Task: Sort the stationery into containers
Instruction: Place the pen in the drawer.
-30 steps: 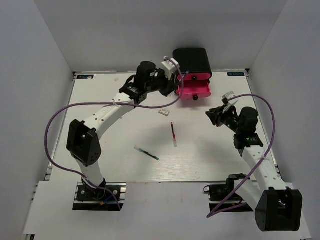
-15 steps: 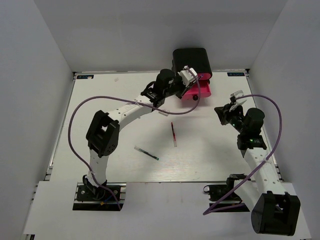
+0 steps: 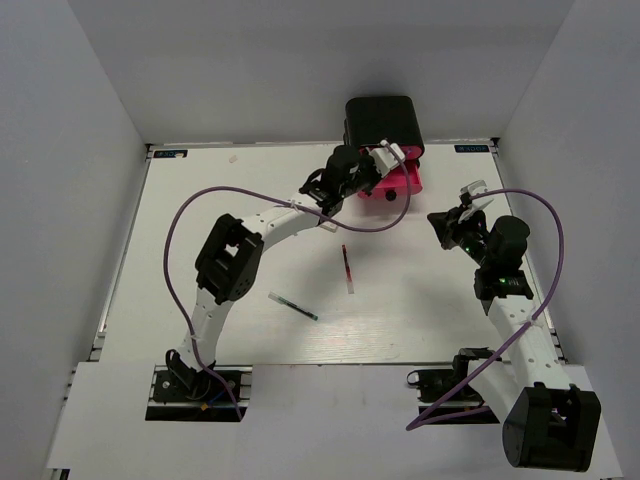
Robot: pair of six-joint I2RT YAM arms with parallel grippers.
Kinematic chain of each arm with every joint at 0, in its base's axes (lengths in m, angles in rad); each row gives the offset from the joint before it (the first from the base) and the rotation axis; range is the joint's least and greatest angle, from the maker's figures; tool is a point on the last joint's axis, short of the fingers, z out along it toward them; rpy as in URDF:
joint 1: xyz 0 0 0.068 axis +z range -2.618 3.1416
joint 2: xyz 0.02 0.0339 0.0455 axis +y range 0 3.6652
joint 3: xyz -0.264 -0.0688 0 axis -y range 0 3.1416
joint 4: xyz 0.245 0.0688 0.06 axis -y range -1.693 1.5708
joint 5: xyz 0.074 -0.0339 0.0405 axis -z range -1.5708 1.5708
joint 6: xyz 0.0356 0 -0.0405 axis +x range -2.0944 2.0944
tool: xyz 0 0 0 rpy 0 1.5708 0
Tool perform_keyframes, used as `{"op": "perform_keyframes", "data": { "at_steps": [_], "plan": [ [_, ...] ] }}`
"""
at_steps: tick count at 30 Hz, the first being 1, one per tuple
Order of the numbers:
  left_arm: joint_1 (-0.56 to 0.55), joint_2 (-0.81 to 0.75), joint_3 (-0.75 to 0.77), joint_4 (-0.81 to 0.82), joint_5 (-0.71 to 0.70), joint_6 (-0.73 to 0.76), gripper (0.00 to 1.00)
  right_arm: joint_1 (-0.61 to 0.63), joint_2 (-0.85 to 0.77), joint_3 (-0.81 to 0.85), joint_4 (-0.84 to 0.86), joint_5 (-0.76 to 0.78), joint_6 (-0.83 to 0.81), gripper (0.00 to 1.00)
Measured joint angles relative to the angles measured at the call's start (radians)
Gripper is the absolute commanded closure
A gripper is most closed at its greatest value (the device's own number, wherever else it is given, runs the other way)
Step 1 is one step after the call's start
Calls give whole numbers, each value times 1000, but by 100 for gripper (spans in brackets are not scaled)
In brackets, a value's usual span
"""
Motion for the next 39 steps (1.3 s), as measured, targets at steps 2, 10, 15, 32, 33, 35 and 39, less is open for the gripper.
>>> {"op": "perform_keyframes", "data": {
  "at_steps": [2,10,15,32,33,35,39],
  "plan": [
    [0,21,27,4,-13,14,86,0,0,0,1,-4,-1,90],
    [0,79,60,3,-50,40,84,0,0,-4,5,-7,-11,90],
    [0,90,60,-6,-77,56,74,0,-1,-15,5,-8,-13,90],
    [-3,83,76,-8,-99,56,47,-18,-2,-15,6,-29,-17,72],
    [-6,75,74,-6,-97,50,44,-20,-2,-15,6,-43,-19,69],
    [-13,31,35,1,-93,20,40,-20,3,-15,6,-73,-32,67],
    [-30,-174,-122,-5,-113,-99,32,-11,26,-14,-11,-132,-55,67]
  ]
}}
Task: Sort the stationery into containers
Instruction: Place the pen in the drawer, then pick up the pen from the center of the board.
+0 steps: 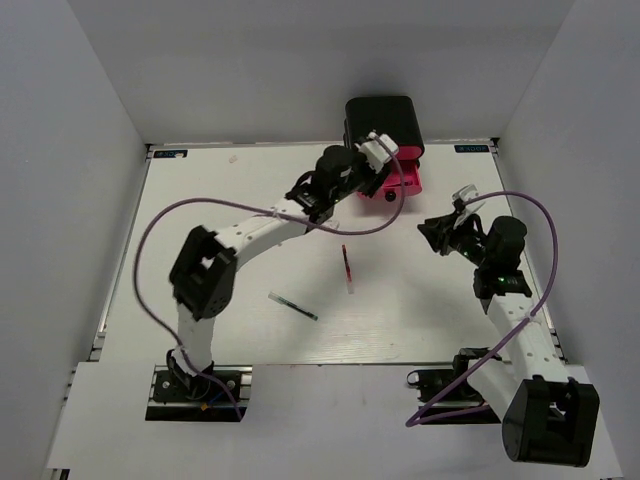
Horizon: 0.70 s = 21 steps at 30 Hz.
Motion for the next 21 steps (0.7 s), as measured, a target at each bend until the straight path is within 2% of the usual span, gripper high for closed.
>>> {"op": "perform_keyframes", "data": {
  "at_steps": [2,3,6,10,15,16,18,21],
  "plan": [
    [-6,-140,-76,-14,-27,-89,27,12,13,2,-20,-15,-11,69],
    [-6,-216,-111,-27,-42,-136,18,28,21,3,-28,-18,-15,71],
    [8,-447,-215,-93,-117,-272,8,106,59,16,-70,-18,-35,80],
    [24,-735,-380,-223,-222,-407,1,255,160,93,-169,33,-73,80],
    [24,-1029,-645,-491,-338,-592,1,428,317,191,-265,149,-101,74],
    [24,-1073,-687,-571,-358,-652,1,457,354,209,-287,178,-103,70],
    [25,-1144,-735,-707,-367,-784,1,500,425,245,-326,230,-100,70],
    [27,-1288,-805,-856,-347,-1008,1,560,503,291,-372,305,-72,62]
  ]
}}
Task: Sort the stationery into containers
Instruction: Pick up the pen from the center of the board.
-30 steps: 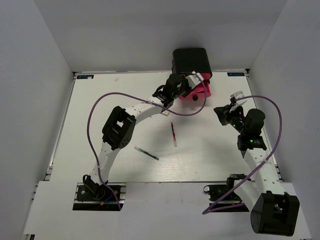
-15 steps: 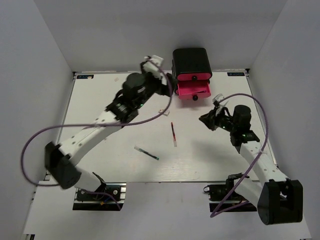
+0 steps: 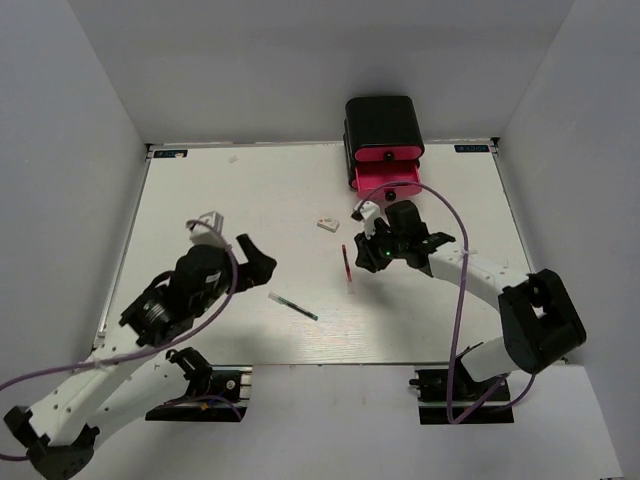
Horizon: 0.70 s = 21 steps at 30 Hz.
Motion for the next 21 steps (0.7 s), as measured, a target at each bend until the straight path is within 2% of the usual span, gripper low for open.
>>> {"op": "perform_keyframes", "data": {
  "at_steps": [5,10,21],
  "plan": [
    [0,-212,-123,-146,22,-298,1,80,106,92,-38,131,86,55],
    [0,-245,-208,-268,32,-505,1,122,220,148,-45,236,137,50],
    [0,-180,-245,-318,76,-639,1,134,330,204,-66,333,174,50]
  ]
}}
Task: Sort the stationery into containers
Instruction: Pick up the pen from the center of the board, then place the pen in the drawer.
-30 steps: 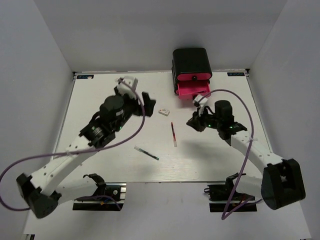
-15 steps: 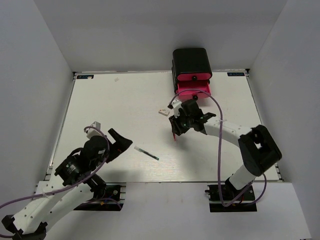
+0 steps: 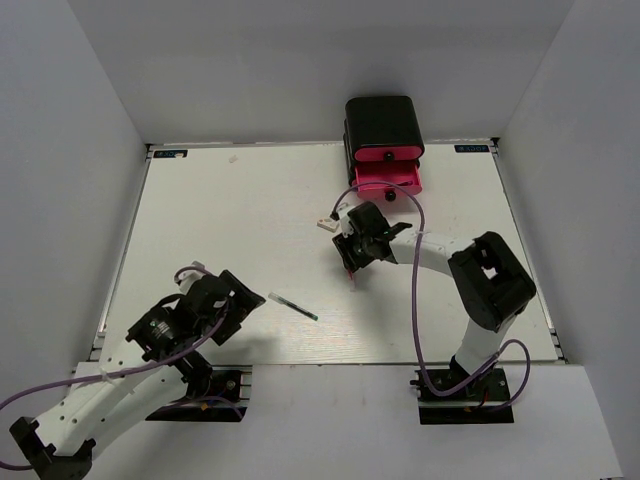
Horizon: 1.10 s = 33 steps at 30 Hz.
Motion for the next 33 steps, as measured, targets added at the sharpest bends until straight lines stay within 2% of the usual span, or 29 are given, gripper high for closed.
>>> {"op": "perform_keyframes", "data": {
  "at_steps": [7,9,13,16,19,25,33],
  "plan": [
    [0,22,-27,20,16,-27,1,0,62,58,-3,-4,3,50],
    [0,41,-27,24,24,-31,1,0,68,63,0,-8,2,55],
    [0,71,-29,56,44,-37,1,-4,74,69,-1,-16,-3,75],
    [0,93,-33,88,57,-41,1,-9,75,69,0,-25,-10,84],
    [0,136,-35,116,77,-46,1,-11,70,69,-6,-51,-43,89],
    [0,225,-42,167,107,-49,1,-11,-38,70,-86,-125,-203,95],
    [0,305,-61,235,127,-50,1,-38,-269,194,-25,-100,-592,98]
  ]
}}
